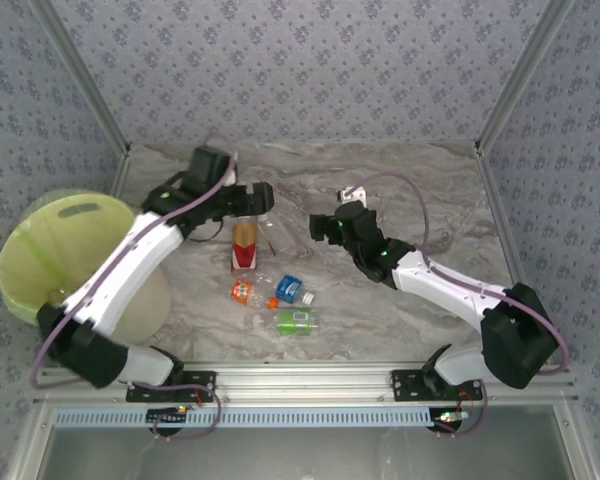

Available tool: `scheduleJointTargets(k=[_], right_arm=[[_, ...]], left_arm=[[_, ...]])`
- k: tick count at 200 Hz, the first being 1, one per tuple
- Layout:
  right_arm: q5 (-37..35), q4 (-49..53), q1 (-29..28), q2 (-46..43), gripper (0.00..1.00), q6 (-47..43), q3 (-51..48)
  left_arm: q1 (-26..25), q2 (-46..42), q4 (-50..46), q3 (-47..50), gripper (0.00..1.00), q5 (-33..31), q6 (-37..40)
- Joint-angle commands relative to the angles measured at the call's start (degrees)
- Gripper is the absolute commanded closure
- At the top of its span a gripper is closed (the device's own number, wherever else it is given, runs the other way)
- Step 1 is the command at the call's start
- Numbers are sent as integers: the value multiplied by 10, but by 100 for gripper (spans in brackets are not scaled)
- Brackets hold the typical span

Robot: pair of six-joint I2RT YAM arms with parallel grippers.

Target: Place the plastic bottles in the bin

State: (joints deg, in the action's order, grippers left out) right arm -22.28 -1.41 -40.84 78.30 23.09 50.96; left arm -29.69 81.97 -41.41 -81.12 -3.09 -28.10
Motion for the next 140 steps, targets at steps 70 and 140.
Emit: scheduleJointTargets(k=[70, 140], right_arm=[[-54, 33, 10, -62, 0, 25, -36], [-46, 30, 13, -57, 0, 24, -29]], left_arm=[[36, 155, 44, 58, 0, 14, 24], [42, 192, 59, 94, 10, 20, 38]])
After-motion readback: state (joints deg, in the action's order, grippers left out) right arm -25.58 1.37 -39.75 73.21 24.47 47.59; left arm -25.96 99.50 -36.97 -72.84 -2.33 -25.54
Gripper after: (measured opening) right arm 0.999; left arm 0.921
